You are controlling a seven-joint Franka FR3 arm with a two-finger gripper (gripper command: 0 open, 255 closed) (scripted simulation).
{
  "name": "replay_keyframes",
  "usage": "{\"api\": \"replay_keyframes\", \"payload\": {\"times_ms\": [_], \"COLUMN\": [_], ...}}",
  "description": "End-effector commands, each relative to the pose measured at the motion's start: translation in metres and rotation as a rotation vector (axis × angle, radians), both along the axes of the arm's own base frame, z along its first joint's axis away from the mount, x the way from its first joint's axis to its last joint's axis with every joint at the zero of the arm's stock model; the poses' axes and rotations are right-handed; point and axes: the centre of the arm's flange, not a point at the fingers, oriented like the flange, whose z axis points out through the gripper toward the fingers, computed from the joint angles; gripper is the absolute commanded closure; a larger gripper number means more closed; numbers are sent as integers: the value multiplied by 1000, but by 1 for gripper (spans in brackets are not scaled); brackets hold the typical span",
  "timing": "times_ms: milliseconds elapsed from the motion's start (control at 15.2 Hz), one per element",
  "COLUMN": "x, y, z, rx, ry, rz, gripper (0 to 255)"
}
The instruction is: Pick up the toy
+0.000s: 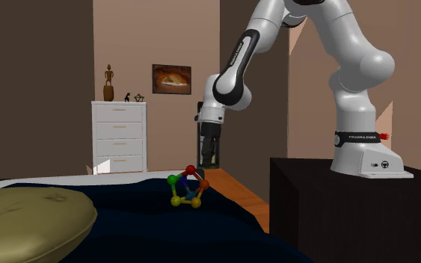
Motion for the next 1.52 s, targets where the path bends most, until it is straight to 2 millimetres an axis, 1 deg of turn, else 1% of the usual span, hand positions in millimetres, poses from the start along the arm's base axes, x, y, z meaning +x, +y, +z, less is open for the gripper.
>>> {"api": "replay_keyframes", "payload": {"times_ms": [0, 462, 594, 660, 1254, 1452], "x": [10, 10, 10, 10, 10, 10], "y": [-1, -1, -1, -1, -1, -1], "z": [-18, -55, -58, -57, -58, -42], "rx": [3, 3, 3, 3, 3, 3], "ry": [-9, -9, -9, -9, -9, -9], "rz": [4, 4, 4, 4, 4, 4], "gripper": [0, 0, 0, 255, 255, 255]}}
